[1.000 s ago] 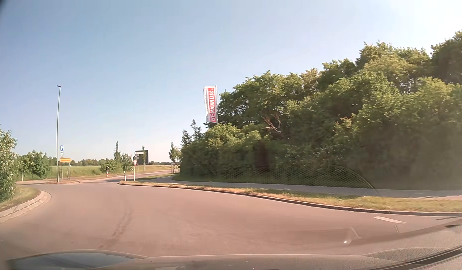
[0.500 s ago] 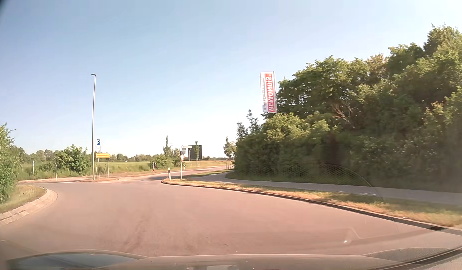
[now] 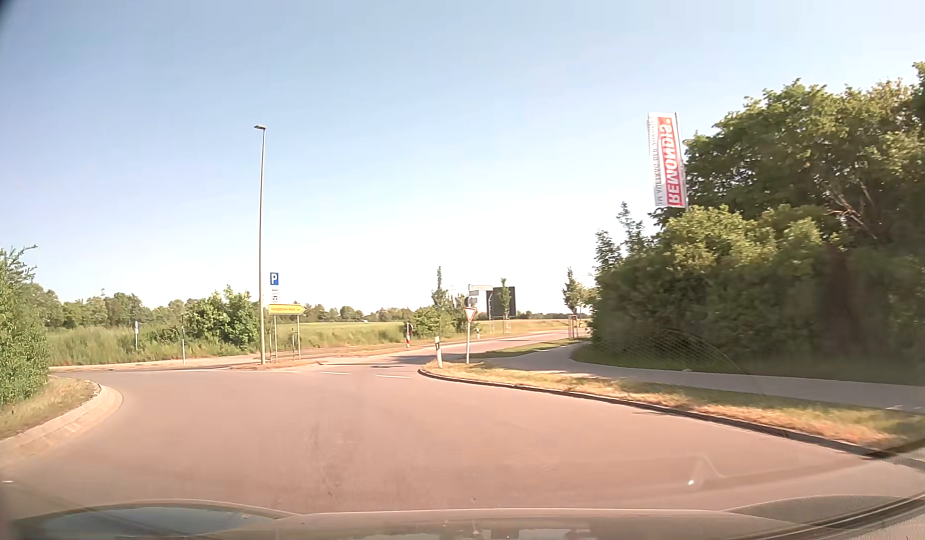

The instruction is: Follow the waypoints while adhering to traffic rules and regulations

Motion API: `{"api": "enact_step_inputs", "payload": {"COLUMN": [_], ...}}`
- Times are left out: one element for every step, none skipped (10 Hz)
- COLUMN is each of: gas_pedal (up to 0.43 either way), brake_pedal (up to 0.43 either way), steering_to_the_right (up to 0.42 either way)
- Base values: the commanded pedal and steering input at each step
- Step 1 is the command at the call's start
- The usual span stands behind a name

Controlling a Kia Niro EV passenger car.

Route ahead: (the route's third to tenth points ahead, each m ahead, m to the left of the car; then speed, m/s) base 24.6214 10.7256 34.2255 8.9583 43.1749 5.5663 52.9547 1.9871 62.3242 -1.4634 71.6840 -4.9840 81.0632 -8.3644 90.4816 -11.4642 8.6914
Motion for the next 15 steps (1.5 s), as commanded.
{"api": "enact_step_inputs", "payload": {"gas_pedal": [0.22, 0.22, 0.22, 0.22, 0.22, 0.22, 0.22, 0.22, 0.22, 0.22, 0.22, 0.22, 0.22, 0.22, 0.22], "brake_pedal": [0.012, 0.006, 0.012, 0.012, 0.012, 0.012, 0.012, 0.012, 0.012, 0.012, 0.012, 0.012, 0.012, 0.012, 0.012], "steering_to_the_right": [-0.183, -0.173, -0.161, -0.145, -0.126, -0.106, -0.088, -0.068, -0.046, -0.027, -0.008, 0.002, 0.006, 0.014, 0.021]}}
